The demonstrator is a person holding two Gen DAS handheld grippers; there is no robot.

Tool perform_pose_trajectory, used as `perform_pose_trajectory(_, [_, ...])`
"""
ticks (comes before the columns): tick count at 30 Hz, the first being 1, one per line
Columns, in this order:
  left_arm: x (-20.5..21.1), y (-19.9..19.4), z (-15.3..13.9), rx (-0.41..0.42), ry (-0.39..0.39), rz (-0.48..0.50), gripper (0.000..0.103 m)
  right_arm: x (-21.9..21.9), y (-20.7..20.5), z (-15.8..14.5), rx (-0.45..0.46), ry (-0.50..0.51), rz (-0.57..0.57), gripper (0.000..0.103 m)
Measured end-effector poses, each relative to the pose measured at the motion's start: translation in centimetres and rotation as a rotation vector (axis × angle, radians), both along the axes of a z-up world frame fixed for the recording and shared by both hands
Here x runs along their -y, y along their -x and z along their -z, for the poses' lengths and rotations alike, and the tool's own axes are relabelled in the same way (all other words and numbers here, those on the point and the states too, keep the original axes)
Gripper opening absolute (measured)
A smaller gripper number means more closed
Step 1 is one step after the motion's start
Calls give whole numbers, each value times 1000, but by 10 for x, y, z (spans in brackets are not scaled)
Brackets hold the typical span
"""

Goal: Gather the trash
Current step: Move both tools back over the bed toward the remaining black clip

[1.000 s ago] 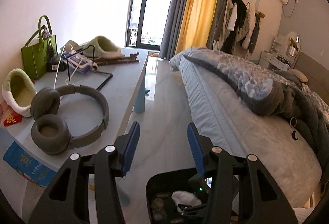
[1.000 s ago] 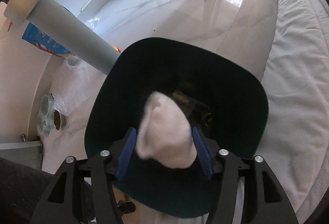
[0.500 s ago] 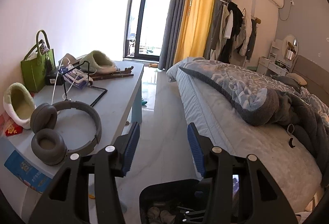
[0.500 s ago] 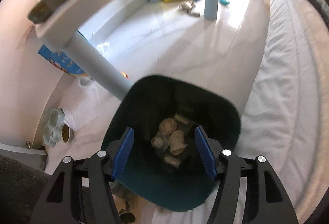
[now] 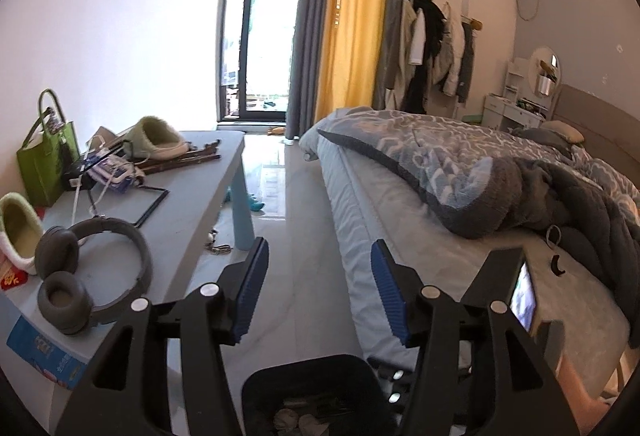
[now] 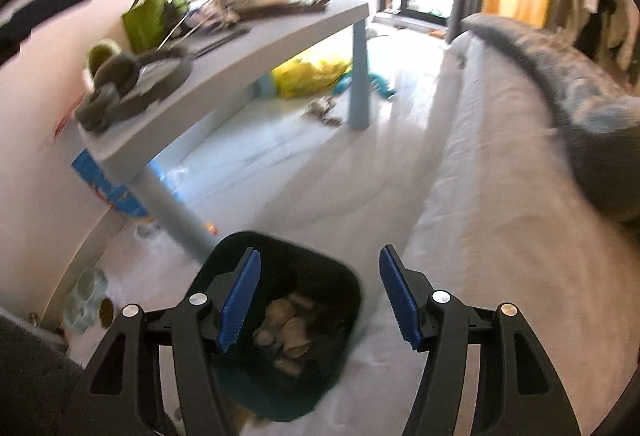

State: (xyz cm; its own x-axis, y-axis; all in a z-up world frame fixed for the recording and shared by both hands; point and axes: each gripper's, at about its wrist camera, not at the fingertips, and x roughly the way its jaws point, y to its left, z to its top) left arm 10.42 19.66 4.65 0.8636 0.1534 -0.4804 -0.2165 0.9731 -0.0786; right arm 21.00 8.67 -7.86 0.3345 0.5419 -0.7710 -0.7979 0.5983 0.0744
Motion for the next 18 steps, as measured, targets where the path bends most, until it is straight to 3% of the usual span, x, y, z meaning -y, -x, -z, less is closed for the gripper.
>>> perform_pose_trajectory(8, [34, -17, 4, -13, 2, 48, 63, 56, -27, -17, 44, -43, 140, 63])
perform_pose_trajectory(18, [71, -39, 10, -29, 13, 101, 69, 115, -39, -27, 112, -27, 230, 63])
